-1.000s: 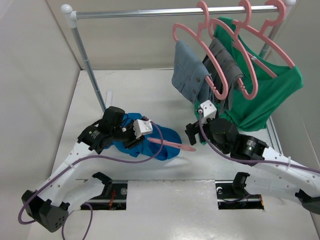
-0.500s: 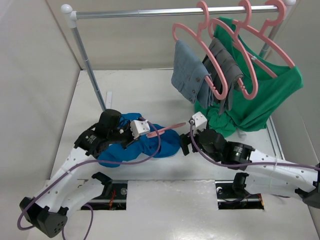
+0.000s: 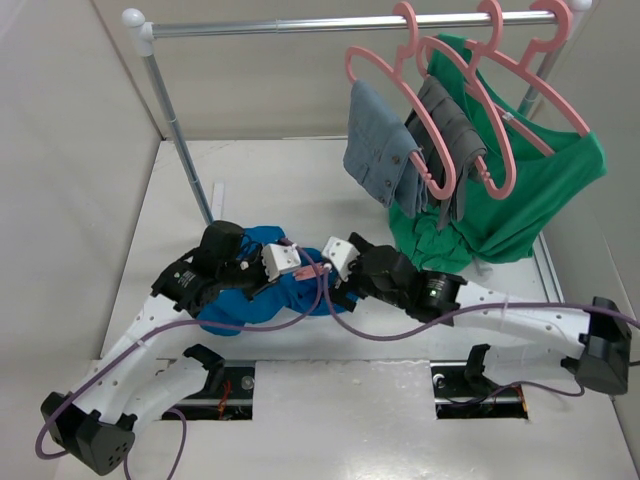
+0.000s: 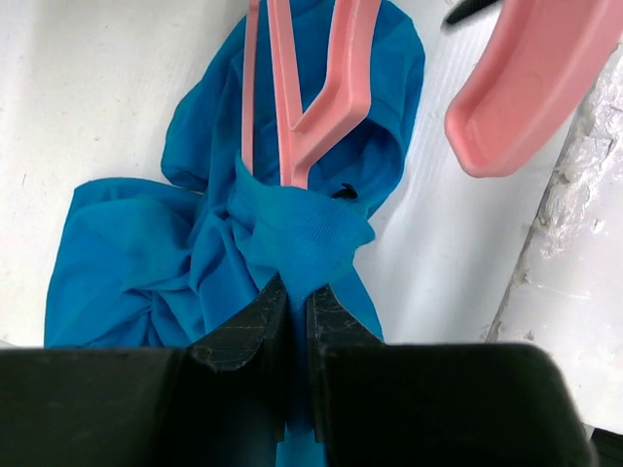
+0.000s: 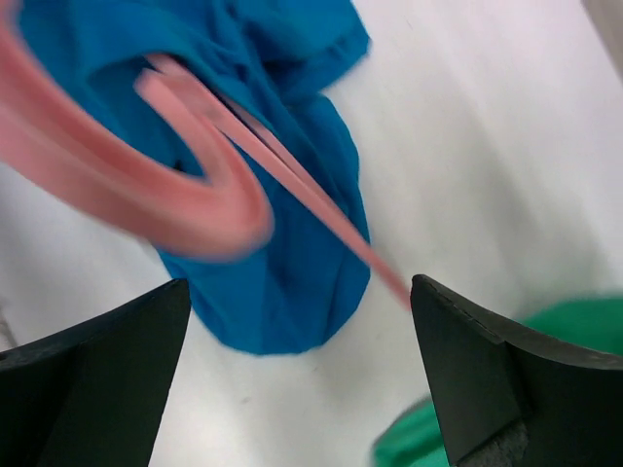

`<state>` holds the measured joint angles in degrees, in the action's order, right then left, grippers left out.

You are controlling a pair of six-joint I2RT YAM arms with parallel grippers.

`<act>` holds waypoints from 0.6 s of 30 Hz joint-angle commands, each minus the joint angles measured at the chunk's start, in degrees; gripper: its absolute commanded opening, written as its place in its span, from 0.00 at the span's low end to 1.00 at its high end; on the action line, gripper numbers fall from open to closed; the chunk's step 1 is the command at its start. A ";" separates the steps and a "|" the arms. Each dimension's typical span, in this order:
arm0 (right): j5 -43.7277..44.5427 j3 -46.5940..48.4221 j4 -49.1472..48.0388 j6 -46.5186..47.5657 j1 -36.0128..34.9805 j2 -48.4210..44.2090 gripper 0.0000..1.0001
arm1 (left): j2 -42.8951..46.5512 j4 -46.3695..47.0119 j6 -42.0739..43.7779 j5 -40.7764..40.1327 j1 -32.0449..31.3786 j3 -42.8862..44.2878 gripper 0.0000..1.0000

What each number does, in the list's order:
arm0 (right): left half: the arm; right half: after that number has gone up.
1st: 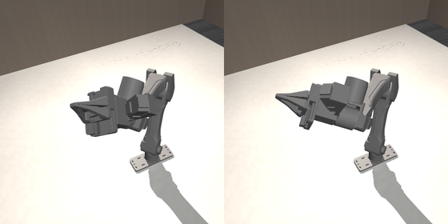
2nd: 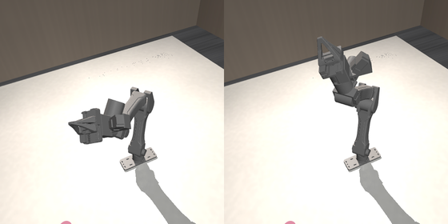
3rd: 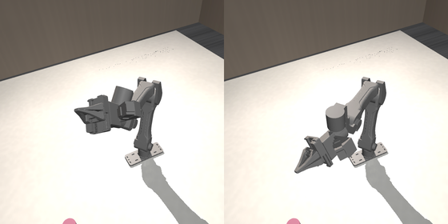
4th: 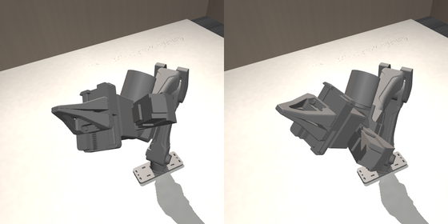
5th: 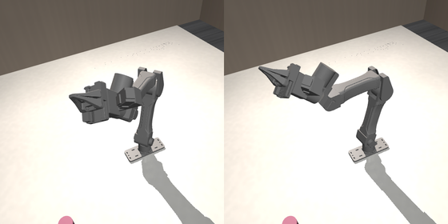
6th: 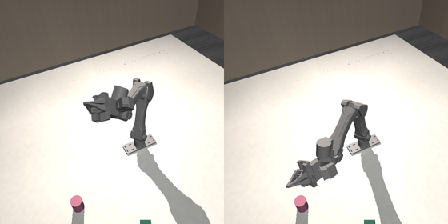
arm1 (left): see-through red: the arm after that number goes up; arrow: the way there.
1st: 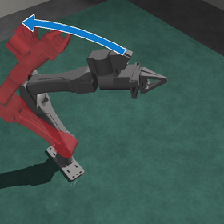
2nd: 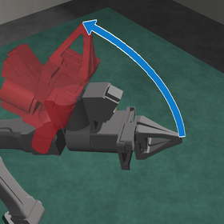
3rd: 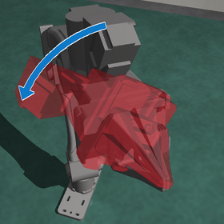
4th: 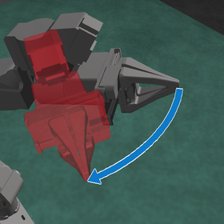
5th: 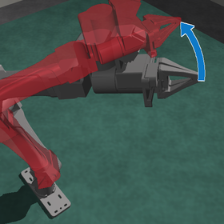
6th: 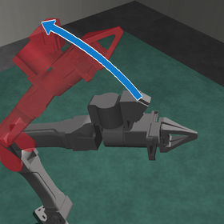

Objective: Place the t-shirt on the hanger
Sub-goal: Place tshirt on hanger

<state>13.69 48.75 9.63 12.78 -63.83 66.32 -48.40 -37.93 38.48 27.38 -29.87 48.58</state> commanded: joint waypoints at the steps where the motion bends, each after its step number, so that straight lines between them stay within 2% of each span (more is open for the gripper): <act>1: -9.96 4.25 -4.18 18.84 0.46 3.72 0.99 | 0.59 1.55 0.72 1.98 0.16 2.39 0.00; 5: -20.77 6.17 -4.79 22.64 4.59 7.06 0.99 | 1.12 1.55 0.02 1.98 0.16 2.40 0.00; 13: -35.56 5.65 -8.75 26.77 14.42 8.90 0.99 | 2.26 -0.73 0.63 3.65 0.16 2.93 0.00; 18: -44.97 5.65 -9.45 27.92 19.35 12.33 0.94 | 2.79 -0.74 0.63 4.26 0.16 3.98 0.00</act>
<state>-21.37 52.16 3.86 38.52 -46.70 76.93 -46.87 -39.20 38.65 29.32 -29.87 49.04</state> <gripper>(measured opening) 0.950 0.047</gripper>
